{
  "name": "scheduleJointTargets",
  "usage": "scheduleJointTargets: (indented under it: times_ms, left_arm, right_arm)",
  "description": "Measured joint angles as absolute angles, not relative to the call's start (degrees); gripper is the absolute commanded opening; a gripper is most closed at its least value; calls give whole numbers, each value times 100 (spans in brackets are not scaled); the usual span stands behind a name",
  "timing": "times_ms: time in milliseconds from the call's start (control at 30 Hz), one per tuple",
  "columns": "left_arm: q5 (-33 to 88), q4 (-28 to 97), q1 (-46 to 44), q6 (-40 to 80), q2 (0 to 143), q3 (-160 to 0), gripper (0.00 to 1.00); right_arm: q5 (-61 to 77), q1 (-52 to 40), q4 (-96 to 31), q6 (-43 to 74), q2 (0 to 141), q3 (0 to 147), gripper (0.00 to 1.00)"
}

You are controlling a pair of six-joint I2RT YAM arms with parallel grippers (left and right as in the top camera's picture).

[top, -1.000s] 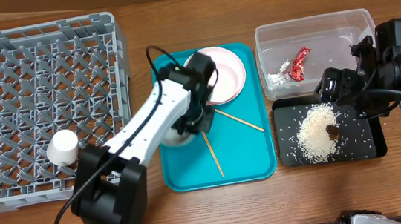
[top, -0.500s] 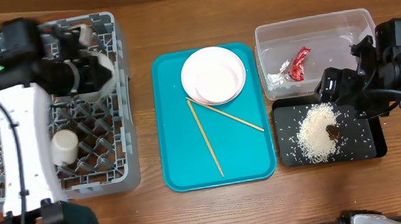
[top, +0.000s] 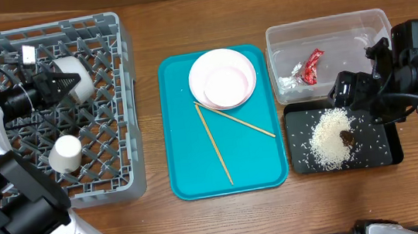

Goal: Sort waste into correct bins and load items into the dishwasher
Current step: 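Grasp the white saucer with the left gripper and move it to the rack, then release the saucer upside down in the dish rack, then reach the left gripper to the tray and grasp one chopstick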

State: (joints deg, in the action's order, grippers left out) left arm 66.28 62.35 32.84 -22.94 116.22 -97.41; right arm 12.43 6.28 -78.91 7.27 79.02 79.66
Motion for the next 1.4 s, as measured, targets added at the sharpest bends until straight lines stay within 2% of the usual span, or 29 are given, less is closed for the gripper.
scheduleJointTargets:
  times_ms: [200,433,467,500,533,600,700,833,900,1000,1067,1200,1333,1400]
  left_arm:
    - [7288,6101,3546,-2340,12007,-9751,4]
    - [7354,6322,3935,-2418,12108,-9751,4]
    - [7354,6372,3962,-2423,12114,-9751,9]
    - [7347,6464,3990,-2425,12116,-9751,27]
    - [7284,6591,4018,-2438,12116,-9751,53]
    - [7100,6860,4128,-2429,12127,-9751,67]
    - [6781,7369,4379,-2414,12182,-9749,82]
    - [6624,7625,4589,-2405,12195,-9749,96]
    - [6580,7675,4617,-2412,12189,-9749,100]
    - [6497,7730,4543,-2403,11942,-9749,100]
    - [6368,7736,4379,-2403,11509,-9747,100]
    - [5806,7629,3481,-2202,10232,-9749,100]
    - [4316,7516,1691,-943,9496,-9758,100]
    - [3157,7592,408,217,9513,-9751,100]
  right_arm:
    - [1245,628,-7913,725,7902,7966,100]
    - [1245,628,-7911,725,7902,7966,100]
    - [1245,628,-7913,725,7902,7966,100]
    - [1243,628,-7911,725,7902,7966,100]
    - [1245,628,-7911,727,7902,7966,100]
    - [1245,628,-7915,729,7902,7966,100]
    - [1245,628,-7918,725,7902,7966,100]
    - [1245,628,-7981,722,7902,7966,100]
    - [1245,628,-7990,725,7902,7966,100]
    - [1243,628,-8016,727,7902,7966,100]
    - [1245,628,-8016,725,7902,7966,100]
    - [961,628,-8117,770,7902,7966,100]
    - [233,628,-8184,1090,7902,7966,100]
    - [58,628,-8184,1170,7902,7966,100]
